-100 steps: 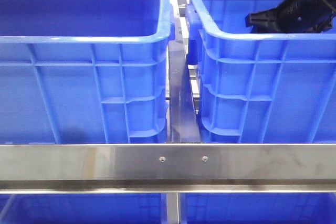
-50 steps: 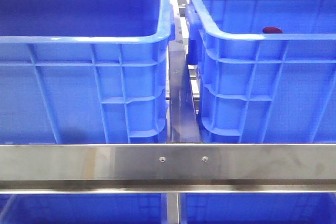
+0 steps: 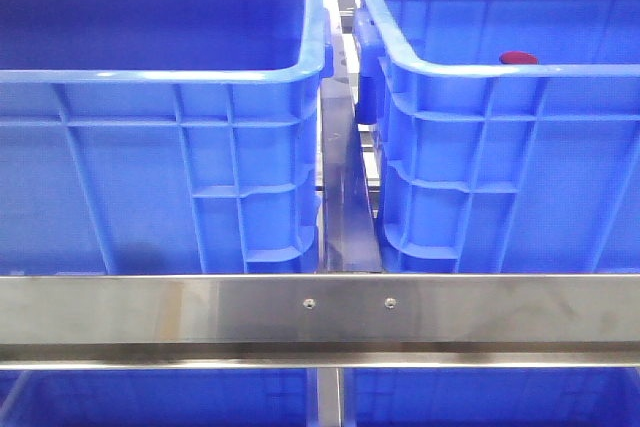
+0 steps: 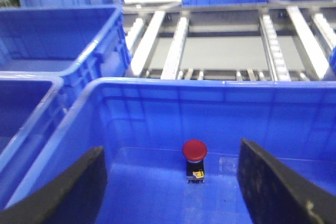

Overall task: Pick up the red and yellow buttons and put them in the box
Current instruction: 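Raise the right gripper and return the left gripper over the buttons, then lower the left gripper and grasp a yellow-capped push button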

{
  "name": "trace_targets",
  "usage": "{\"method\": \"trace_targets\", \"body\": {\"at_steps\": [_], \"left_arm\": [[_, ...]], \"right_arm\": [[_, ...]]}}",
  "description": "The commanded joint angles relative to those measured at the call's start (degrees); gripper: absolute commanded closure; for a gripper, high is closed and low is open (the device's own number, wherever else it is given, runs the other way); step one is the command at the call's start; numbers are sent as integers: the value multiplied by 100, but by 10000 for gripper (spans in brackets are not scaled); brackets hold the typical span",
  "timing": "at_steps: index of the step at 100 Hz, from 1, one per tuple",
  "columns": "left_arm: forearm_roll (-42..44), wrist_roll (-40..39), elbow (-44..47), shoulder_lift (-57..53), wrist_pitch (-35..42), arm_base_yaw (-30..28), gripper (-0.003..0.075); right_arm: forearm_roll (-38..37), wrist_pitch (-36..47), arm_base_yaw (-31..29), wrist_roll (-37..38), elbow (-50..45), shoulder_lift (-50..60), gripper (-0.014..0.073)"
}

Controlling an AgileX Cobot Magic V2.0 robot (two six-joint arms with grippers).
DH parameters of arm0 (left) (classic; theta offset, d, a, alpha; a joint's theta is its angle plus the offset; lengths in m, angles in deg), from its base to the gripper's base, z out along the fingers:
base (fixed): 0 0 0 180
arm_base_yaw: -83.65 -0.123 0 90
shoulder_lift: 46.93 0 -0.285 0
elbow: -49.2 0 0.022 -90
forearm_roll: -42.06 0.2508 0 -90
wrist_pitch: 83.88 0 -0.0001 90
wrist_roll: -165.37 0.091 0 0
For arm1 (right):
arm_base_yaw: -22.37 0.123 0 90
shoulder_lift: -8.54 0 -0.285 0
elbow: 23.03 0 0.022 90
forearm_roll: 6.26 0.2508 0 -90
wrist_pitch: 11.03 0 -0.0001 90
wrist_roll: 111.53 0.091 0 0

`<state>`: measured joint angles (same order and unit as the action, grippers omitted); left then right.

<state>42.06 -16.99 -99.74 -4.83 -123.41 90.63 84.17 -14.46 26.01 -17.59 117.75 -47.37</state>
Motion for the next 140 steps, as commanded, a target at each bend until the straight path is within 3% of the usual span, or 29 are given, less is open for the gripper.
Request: {"method": "trace_targets", "body": {"at_steps": [1, 14, 21, 58, 84, 94, 109, 113, 120, 140], "left_arm": [[0, -47, -147, 10, 391, -6, 739], [0, -47, -147, 10, 391, -6, 739], [0, -47, -147, 10, 391, -6, 739], [0, -47, -147, 10, 391, -6, 739], [0, -47, -147, 10, 391, -6, 710], [0, -47, -147, 10, 391, -6, 600], [0, -47, -147, 10, 403, -6, 299], [0, -47, -147, 10, 412, -6, 249], [0, -47, -147, 10, 426, -6, 207], [0, 20, -265, 309, 708, 40, 206]], "right_arm": [[13, -132, 3, -47, -161, 563, 53], [13, -114, 3, -47, -594, 1248, 64], [13, -106, 3, -47, -772, 1533, 116], [13, -108, 3, -47, -986, 1933, 669], [13, -130, 3, -47, -986, 1933, 661], [13, -130, 3, -47, -986, 1933, 661], [13, -130, 3, -47, -986, 1933, 661], [13, -130, 3, -47, -986, 1933, 661], [13, -130, 3, -47, -986, 1933, 661], [13, -130, 3, -47, -986, 1933, 661]]}}
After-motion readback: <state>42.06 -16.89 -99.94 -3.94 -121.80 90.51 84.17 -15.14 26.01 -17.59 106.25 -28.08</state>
